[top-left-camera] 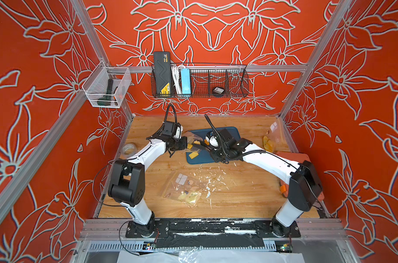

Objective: Put the cookies into a resealable bag to prevent moisture
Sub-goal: Place the cookie in the ziploc bag.

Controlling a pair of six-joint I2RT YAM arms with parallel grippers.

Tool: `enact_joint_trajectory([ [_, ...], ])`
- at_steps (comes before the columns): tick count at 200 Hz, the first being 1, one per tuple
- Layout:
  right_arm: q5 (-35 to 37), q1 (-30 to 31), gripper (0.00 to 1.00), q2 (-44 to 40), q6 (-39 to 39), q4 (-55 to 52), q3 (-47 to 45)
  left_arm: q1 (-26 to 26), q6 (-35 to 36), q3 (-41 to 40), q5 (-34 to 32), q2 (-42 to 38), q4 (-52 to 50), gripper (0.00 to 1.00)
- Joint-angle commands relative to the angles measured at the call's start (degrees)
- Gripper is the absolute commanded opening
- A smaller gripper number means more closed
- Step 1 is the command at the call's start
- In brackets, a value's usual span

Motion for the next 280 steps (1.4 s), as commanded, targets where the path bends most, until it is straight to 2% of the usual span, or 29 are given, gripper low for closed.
enact_joint_trajectory([
  [1, 0.2, 0.1, 0.3, 3.5, -1.0, -0.5, 4.9, -0.4, 1.1, 0.6, 1.2, 0.7, 1.1, 0.0],
  [18, 0.2, 0.2, 0.31, 5.5, -1.1, -1.7, 7.3, -0.4, 1.1, 0.6, 1.2, 0.7, 1.0, 0.0],
  [57, -1.1, 0.2, 0.45, 5.1, -1.1, -1.5, 7.6, -0.4, 1.1, 0.7, 1.2, 0.7, 1.0, 0.0],
  [110, -1.6, 0.1, 0.5, 2.7, -1.3, -1.7, 5.9, -0.4, 1.1, 0.7, 1.2, 0.8, 0.9, 0.0],
  [149, -1.9, 0.2, 0.5, 0.5, -1.2, -1.9, 4.7, -0.4, 1.1, 0.7, 1.2, 0.9, 0.9, 0.0],
  [165, -1.6, 0.1, 0.46, -1.6, -0.7, -2.0, 3.2, -0.4, 1.0, 0.8, 0.8, 0.8, 0.7, 0.0],
  [192, -0.9, 0.1, 0.43, -10.9, 1.6, 2.2, -6.0, -0.4, 0.4, 0.7, -2.4, 0.5, 0.2, 0.0],
  [214, 4.4, -0.1, 0.42, -17.9, 4.0, 3.5, -13.8, -0.3, -0.2, 0.7, -4.8, 0.0, 0.1, 0.0],
  [240, 8.0, -2.6, 0.4, -18.0, 6.4, 0.1, -17.6, -0.3, -0.5, 0.1, -4.7, -1.2, 1.1, 0.0],
  [280, 6.6, -4.4, 0.4, -13.4, 6.6, -1.3, -17.0, -0.2, -0.6, -1.1, -6.0, -3.4, 2.2, 0.0],
])
